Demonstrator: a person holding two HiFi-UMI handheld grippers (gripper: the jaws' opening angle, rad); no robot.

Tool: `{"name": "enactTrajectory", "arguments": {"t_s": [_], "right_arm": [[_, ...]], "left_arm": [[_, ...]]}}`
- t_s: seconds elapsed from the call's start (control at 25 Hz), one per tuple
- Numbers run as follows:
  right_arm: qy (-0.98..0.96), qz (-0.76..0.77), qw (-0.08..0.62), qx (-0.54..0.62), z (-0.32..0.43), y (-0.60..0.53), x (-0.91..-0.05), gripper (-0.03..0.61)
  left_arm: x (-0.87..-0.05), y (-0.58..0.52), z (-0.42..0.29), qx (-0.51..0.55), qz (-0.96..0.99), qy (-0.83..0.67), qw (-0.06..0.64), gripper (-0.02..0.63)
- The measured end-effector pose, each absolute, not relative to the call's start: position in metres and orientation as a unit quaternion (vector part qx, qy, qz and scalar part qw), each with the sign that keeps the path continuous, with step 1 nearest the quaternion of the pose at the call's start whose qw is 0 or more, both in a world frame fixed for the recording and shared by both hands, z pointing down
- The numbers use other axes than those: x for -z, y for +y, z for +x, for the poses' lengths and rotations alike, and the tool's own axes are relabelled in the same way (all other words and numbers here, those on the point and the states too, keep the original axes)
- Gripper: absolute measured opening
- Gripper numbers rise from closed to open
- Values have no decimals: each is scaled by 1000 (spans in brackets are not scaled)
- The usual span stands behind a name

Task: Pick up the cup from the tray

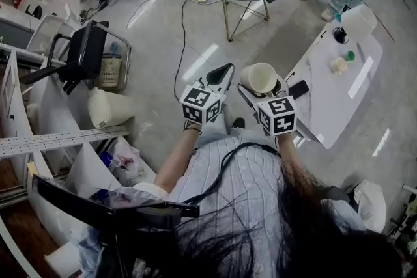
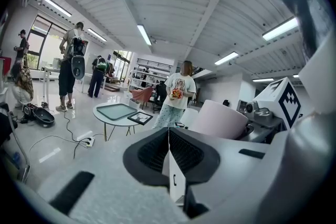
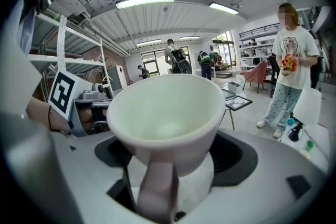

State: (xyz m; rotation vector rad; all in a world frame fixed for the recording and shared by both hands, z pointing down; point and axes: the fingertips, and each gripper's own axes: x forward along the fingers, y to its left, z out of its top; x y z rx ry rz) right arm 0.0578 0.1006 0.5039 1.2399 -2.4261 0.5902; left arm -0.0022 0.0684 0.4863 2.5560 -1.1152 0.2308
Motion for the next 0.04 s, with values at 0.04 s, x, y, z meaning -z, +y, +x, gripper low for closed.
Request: {"name": "enactTrajectory", "arguments": {"t_s": [0.04], "right_arm": [[-856,440,176,-209,60,100,-504,418]], "left_arm": [[-486,68,0,-82,900,-391,171,14]]}}
